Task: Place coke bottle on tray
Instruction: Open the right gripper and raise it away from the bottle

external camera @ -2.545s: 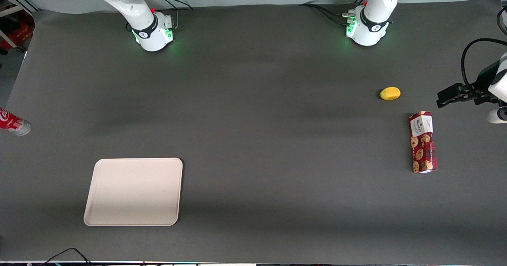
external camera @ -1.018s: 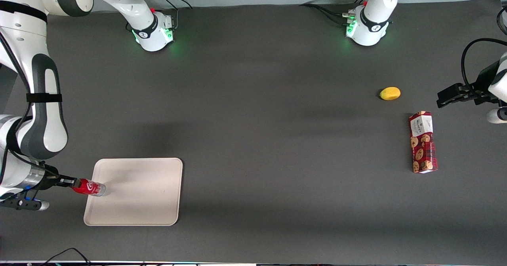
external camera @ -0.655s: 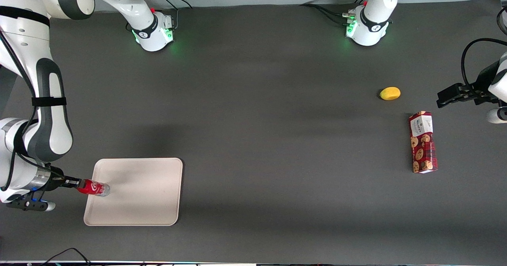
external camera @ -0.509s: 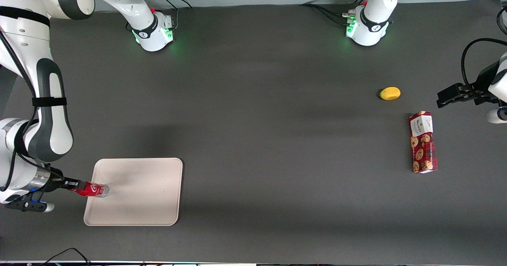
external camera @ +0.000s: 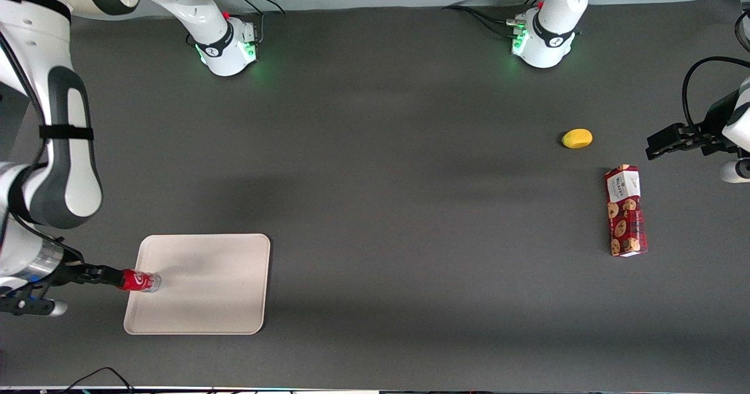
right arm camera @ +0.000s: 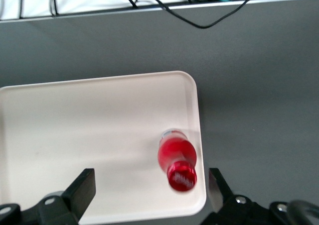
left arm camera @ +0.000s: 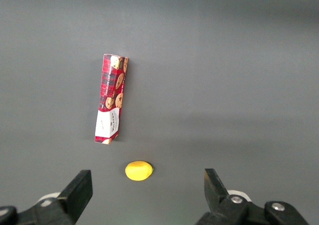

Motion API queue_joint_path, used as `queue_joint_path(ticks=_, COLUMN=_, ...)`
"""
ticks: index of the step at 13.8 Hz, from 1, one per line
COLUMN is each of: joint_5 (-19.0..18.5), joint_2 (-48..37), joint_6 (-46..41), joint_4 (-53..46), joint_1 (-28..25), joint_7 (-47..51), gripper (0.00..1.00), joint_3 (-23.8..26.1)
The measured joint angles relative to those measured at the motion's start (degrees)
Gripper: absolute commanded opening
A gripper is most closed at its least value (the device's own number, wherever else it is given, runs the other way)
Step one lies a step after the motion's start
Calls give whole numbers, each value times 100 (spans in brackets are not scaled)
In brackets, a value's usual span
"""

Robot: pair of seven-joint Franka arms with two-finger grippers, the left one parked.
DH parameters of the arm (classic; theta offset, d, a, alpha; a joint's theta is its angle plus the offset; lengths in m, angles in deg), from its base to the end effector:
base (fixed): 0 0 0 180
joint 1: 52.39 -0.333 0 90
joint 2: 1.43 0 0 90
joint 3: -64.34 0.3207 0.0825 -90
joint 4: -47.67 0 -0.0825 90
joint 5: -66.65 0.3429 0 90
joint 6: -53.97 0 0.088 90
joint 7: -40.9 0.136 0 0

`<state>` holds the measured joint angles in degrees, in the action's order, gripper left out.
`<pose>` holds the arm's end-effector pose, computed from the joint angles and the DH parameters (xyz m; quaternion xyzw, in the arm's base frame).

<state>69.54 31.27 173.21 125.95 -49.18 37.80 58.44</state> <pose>0.6928 -0.0924 0.3921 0.9959 -0.0528 0.0726 0.0121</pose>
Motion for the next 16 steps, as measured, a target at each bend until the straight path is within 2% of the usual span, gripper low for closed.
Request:
queue_joint_path(ticks=5, joint_5=-62, joint_2=-1338, joint_6=-1602, joint_4=343, joint_1=-26, joint_7=0, gripper=100, joint_3=-6)
queue_joint_path(ticks=11, joint_5=-67, joint_2=-3464, joint_6=-2029, joint_4=1852, joint_1=-110, joint_7=0, gripper=100, joint_3=-7)
queue_joint_path(ticks=16, joint_5=-66, joint_2=-3877, joint_6=-2189, joint_4=2125, joint_1=-198, joint_7=0, gripper=100, joint_3=-6)
